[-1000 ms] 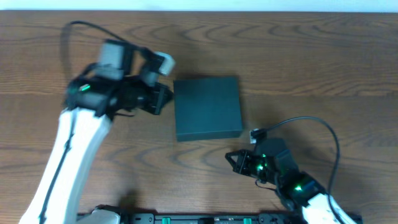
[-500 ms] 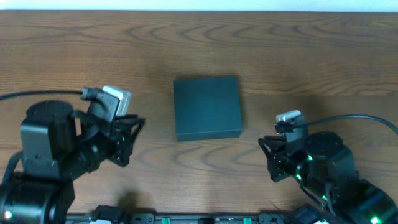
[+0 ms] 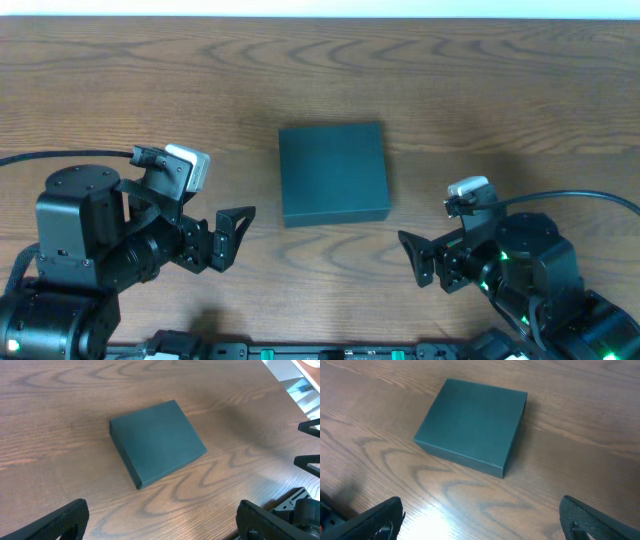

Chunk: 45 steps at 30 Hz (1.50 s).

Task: Pack container

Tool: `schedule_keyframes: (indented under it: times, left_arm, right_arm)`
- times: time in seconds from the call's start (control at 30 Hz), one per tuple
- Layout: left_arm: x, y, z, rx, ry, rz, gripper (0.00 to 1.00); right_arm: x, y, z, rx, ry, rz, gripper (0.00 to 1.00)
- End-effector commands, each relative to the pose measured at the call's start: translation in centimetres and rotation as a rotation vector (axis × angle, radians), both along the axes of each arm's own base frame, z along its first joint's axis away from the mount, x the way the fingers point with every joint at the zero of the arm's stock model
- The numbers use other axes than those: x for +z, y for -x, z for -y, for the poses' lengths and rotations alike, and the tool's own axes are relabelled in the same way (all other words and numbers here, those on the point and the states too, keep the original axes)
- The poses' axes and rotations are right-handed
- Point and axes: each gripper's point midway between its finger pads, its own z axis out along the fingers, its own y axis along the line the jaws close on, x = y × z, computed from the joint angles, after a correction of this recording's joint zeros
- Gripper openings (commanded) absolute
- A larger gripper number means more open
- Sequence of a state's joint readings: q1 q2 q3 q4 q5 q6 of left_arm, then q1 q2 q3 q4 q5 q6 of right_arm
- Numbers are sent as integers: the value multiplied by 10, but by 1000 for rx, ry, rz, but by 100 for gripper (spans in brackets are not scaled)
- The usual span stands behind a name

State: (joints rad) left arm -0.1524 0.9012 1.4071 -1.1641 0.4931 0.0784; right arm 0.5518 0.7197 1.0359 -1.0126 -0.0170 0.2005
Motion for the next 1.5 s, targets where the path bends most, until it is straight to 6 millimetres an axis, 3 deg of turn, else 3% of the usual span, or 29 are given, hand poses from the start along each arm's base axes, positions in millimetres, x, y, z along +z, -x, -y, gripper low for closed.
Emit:
schedule_keyframes:
  times: [0.0, 0.2, 0.4, 0.53, 0.7, 0.87, 1.0, 1.13, 1.47]
  left_arm:
    - [0, 0, -1, 4, -7, 1, 95]
    - [8, 12, -5, 12, -7, 46, 95]
    - [-6, 31, -56, 210, -194, 234, 95]
    - [-64, 18, -68, 283, -203, 331, 95]
    - [-142, 6, -63, 273, -174, 310, 95]
    - [-191, -2, -57, 259, -130, 317, 95]
    - [-217, -6, -55, 270, -93, 325, 95]
    - [-231, -11, -53, 261, -89, 325, 95]
    - [-231, -12, -57, 283, -105, 331, 95]
  right_arm:
    - [6, -2, 3, -4, 12, 22, 99]
    - [6, -2, 3, -4, 12, 22, 99]
    - [6, -2, 3, -4, 12, 22, 99]
    - [6, -2, 3, -4, 12, 22, 99]
    - [6, -2, 3, -4, 12, 22, 99]
    - [6, -2, 3, -4, 12, 22, 99]
    - [6, -2, 3, -4, 12, 22, 99]
    - [6, -2, 3, -4, 12, 22, 99]
    - [6, -2, 3, -4, 12, 22, 99]
